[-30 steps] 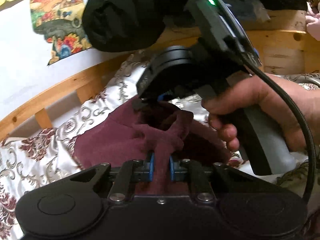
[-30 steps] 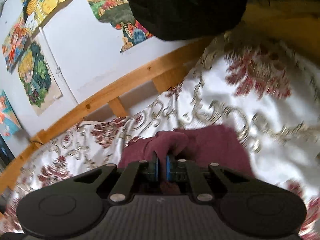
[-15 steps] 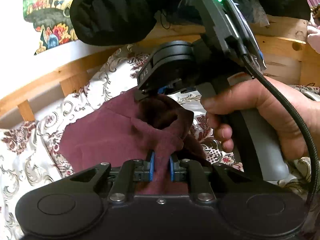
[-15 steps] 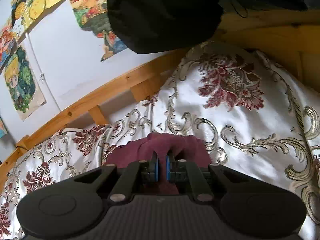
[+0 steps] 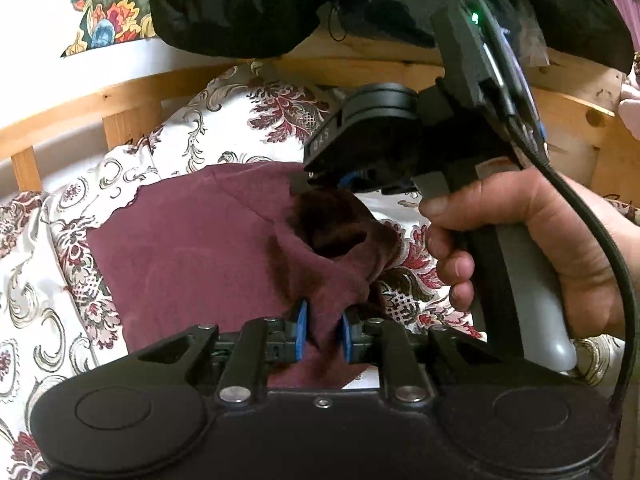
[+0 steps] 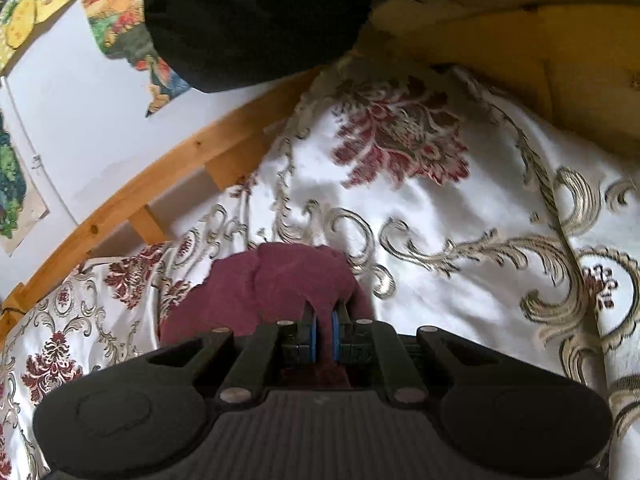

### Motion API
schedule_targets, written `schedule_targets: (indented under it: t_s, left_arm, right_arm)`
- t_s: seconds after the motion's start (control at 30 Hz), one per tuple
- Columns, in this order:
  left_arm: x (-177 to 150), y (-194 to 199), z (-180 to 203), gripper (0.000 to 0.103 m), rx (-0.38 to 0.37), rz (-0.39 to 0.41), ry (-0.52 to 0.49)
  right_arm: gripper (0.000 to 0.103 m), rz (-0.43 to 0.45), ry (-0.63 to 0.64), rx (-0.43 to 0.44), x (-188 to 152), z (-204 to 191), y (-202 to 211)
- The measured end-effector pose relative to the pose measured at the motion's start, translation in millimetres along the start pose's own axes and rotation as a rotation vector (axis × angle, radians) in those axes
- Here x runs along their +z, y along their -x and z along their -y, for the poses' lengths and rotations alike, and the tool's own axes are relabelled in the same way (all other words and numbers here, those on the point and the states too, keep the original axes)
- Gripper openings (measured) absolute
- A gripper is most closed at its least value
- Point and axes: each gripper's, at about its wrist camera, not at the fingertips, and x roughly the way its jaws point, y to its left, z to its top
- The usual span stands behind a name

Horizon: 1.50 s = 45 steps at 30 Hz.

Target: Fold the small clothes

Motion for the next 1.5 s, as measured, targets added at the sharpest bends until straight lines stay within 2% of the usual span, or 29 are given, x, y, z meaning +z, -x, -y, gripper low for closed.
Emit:
schedule_targets:
  t_s: [0.17,0.27,0.33,0.37,0.43,0.53,0.63,0.7,0.9,0.97,1.1,1.17,1.27,1.4,1.5]
  left_arm:
    - [-1,7,-6,0.028,-0.025,0.015,0.01]
    - [-2,18,-11,0.048,-0.05,0.034,0.039]
    - [-3,30,-17,0.066,-0.051,0.07,0.062]
    - [-4,36,-21,0.069,-0.052,0.09,0.074]
    - [-6,51,-32,0.082,-0.049,0.138,0.117]
    - [-9,69,-51,0.099,-0.007,0.191,0.215]
    - [-13,75,-72,0.102,0.022,0.191,0.318]
    - [-17,71,-84,0.102,0.033,0.166,0.376]
    - [-34,46,-109,0.102,0.082,0.058,0.517]
    - [-42,40,-115,0.102,0.087,0.021,0.568]
    - [-54,28,-125,0.102,0.086,-0.043,0.657]
    - [-59,23,-128,0.102,0.073,-0.065,0.688]
    - [-66,18,-130,0.102,0.065,-0.089,0.721]
    - [-68,17,-129,0.102,0.068,-0.092,0.711]
    - [-68,17,-129,0.102,0.068,-0.091,0.711]
  right_arm:
    - [0.009,-0.011,-0.001,-0.017,-2,3,-3]
    - [0.01,-0.019,0.0,-0.03,-4,4,-5]
    - [0.011,-0.026,-0.005,-0.036,-5,6,-6]
    - [0.011,-0.027,-0.008,-0.037,-5,7,-6]
    - [0.014,-0.031,-0.011,-0.045,-6,9,-6]
    - [0.024,-0.032,-0.021,-0.051,-7,11,-5]
    - [0.033,-0.037,-0.036,-0.05,-8,12,-2]
    - [0.052,-0.037,-0.043,-0.048,-10,12,1]
    - [0.084,-0.076,0.015,-0.02,-15,-1,17]
    - [0.091,-0.082,0.056,-0.031,-17,-9,23]
    - [0.095,-0.139,0.101,-0.096,-24,-15,24]
    - [0.096,-0.185,0.098,-0.134,-29,-13,18]
    - [0.102,-0.25,0.068,-0.178,-36,-6,6]
    - [0.103,-0.269,-0.004,-0.158,-40,3,1]
    - [0.103,-0.271,-0.008,-0.155,-41,4,1]
